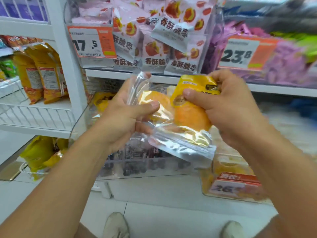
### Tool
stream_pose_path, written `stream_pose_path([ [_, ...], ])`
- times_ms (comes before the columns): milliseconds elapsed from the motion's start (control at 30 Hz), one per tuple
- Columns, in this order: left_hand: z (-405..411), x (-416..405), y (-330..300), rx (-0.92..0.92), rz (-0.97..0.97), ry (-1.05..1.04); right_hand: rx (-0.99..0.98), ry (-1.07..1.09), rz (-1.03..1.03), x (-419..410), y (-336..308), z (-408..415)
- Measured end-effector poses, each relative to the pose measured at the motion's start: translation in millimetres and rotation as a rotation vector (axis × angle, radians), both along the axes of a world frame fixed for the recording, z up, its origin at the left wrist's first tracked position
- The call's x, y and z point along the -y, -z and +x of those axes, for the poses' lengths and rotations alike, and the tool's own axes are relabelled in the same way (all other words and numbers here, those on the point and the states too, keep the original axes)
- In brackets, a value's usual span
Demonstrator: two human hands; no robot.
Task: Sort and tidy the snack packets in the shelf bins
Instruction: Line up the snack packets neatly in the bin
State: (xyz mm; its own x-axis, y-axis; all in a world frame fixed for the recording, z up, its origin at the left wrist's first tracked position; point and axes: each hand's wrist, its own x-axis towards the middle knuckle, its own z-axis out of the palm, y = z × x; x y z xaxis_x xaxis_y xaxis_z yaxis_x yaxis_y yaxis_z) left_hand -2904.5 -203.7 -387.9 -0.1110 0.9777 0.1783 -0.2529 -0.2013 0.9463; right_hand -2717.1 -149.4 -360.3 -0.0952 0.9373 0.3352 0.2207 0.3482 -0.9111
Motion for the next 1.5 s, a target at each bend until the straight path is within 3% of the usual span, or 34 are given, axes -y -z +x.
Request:
stream_pose_path([
  [233, 69.1, -31.7, -13.5, -0.026, 0.058, 0.042, -0.903, 0.282, 0.18, -33.4, 1.8, 105.2],
  [400, 109.6, -46.2, -7.8, -0.014, -0.045, 0.185, -1.029, 0.294, 0.319, -33.4, 5.7, 129.6],
  [533, 125.7, -55.2, -7.1, 0.136, -0.114, 0.316, -0.917, 0.065, 0.307, -29.1, 8.8, 128.8],
  [667, 129.3, -65.1, 1.2, 0.072, -0.045, 0.453, -0.549, -0.034, 0.196, -30.0, 14.3, 136.3],
  [767, 136.6, -68.7, -1.5, 0.121, -0.029, 0.379, -0.412, -0.087, 0.173, -36.2, 19.5, 152.1],
  [900, 151.6, -71.4, -4.4, 0.219, -0.007, 0.175, -0.464, -0.188, 0.051, -33.8, 33.4, 148.2],
  [1033, 158.3, -78.5, 3.4, 0.005, 0.034, -0.069, -0.425, -0.2, -0.041, -32.5, 34.3, 150.8],
  [1200, 163.4, -82.5, 4.8, -0.104, 0.178, -0.236, -0.232, -0.233, 0.046, -35.2, 32.5, 171.2],
  [1400, 170.2, -77.2, -8.0, -0.257, 0.365, -0.317, -0.07, -0.123, 0.214, -40.9, 28.1, 182.6],
  [1500, 181.3, -76.1, -8.9, -0.288, 0.433, -0.289, 0.106, -0.135, 0.248, -42.0, 26.8, 176.4],
])
